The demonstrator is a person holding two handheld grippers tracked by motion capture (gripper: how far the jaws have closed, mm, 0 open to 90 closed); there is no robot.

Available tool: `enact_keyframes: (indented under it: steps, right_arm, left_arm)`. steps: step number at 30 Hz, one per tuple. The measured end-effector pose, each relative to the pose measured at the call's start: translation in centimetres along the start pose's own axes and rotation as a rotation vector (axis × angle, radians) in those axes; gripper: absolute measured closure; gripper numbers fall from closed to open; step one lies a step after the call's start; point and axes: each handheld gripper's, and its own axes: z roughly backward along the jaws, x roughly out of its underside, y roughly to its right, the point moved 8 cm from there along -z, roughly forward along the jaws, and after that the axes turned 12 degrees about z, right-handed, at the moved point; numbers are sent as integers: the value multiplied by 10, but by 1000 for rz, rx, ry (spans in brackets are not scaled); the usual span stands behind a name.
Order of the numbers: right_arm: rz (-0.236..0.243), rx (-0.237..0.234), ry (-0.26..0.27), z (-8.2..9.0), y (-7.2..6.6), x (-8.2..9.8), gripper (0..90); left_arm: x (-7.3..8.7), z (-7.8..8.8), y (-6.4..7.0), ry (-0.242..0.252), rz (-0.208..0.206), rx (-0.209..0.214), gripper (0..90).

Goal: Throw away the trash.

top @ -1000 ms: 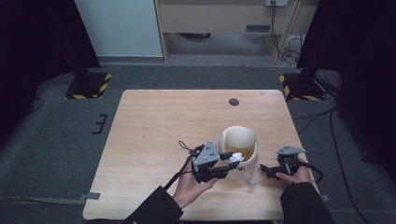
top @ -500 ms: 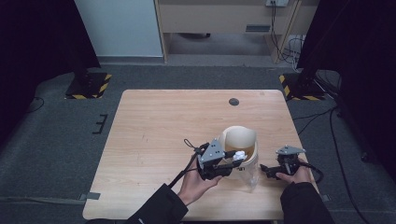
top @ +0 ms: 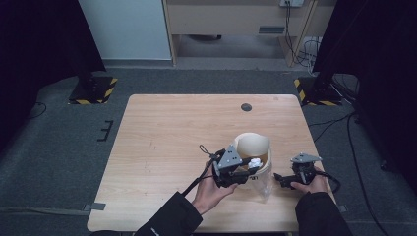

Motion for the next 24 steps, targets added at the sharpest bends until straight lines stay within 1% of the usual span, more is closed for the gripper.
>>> enact_keyframes:
  steps: [5, 11, 16, 17, 18, 22, 24]
  right_arm:
    - [0, 0, 0, 0, 0, 0, 7]
    - [-2, 0, 0, 0, 0, 0, 7]
    - [-2, -1, -1, 0, 0, 0, 7]
    - [-2, -1, -1, 0, 0, 0, 7]
    - [0, -1, -1, 0, 0, 0, 7]
    - [-2, -2, -2, 0, 0, 0, 7]
    - [-2, -1, -1, 0, 0, 0, 7]
  left_arm:
    - [0, -3, -3, -1, 14, -11, 636]
    - [2, -8, -5, -18, 21, -23, 623]
    - [0, -8, -4, -10, 20, -18, 578]
    - [0, -8, -4, -10, 21, -15, 551]
    - [0, -8, -3, -10, 20, -13, 543]
    - [0, -6, -1, -10, 20, -5, 527]
    - [-1, -1, 3, -7, 15, 4, 520]
